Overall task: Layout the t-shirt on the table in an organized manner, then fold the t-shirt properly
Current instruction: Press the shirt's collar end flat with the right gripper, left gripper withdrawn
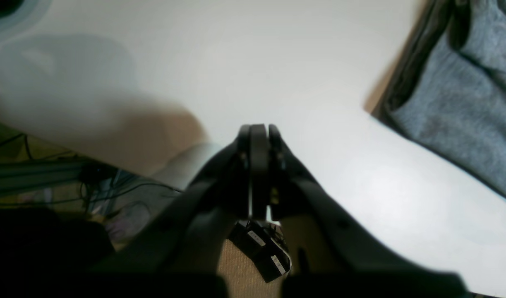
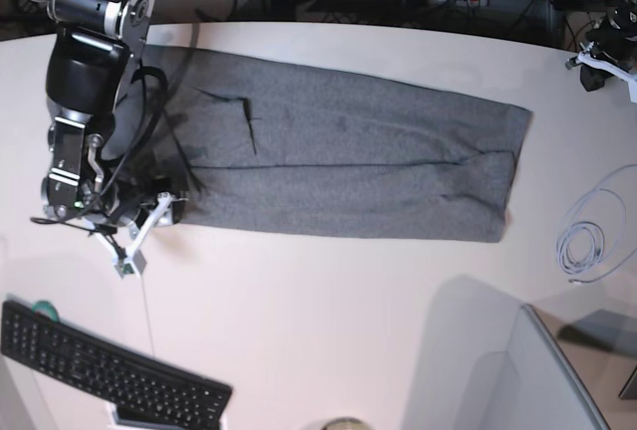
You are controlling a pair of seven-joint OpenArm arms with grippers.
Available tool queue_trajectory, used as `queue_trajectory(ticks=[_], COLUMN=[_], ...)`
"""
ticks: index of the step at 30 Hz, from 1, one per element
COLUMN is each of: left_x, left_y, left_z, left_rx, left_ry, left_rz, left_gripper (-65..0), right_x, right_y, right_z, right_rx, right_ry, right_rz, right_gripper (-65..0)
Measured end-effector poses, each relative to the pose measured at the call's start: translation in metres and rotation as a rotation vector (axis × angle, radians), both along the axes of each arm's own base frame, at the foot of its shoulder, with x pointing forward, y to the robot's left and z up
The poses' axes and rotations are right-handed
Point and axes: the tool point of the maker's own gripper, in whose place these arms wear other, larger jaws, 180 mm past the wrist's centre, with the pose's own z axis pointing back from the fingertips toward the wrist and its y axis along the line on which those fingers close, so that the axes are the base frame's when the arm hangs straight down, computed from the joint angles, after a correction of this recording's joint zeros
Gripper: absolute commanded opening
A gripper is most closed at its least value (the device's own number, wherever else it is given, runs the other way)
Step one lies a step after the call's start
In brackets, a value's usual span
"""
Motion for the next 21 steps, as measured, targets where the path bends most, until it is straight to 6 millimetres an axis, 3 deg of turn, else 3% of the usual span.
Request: queue_trajectory(ticks=[7, 9, 13, 21], left_x=[-0.0001, -0.0001, 0.0000, 0.0000], left_y=[0.0001, 0.0001, 0.0001, 0.0001], left_z=[-0.0001, -0.0001, -0.0002, -0.0002], left_rx=[-0.001, -0.001, -0.001, -0.001], left_ry=[0.000, 0.000, 0.000, 0.000], left_rz=[0.000, 0.000, 0.001, 0.001], left_gripper=[-65.0, -65.0, -65.0, -65.0], right_x=[0.0010, 0.0012, 0.0009, 0.0001], right_y=[-0.0030, -0.0024, -0.0027, -0.0021], right_z=[0.0008, 0.0008, 0.0005, -0.0004], right_rx=[-0.005, -0.003, -0.004, -0.003], right_ry=[-0.007, -0.008, -0.006, -0.002], right_rz=[-0.002, -0.002, -0.002, -0.001], right_gripper=[-31.5, -38.6, -59.3, -64.4])
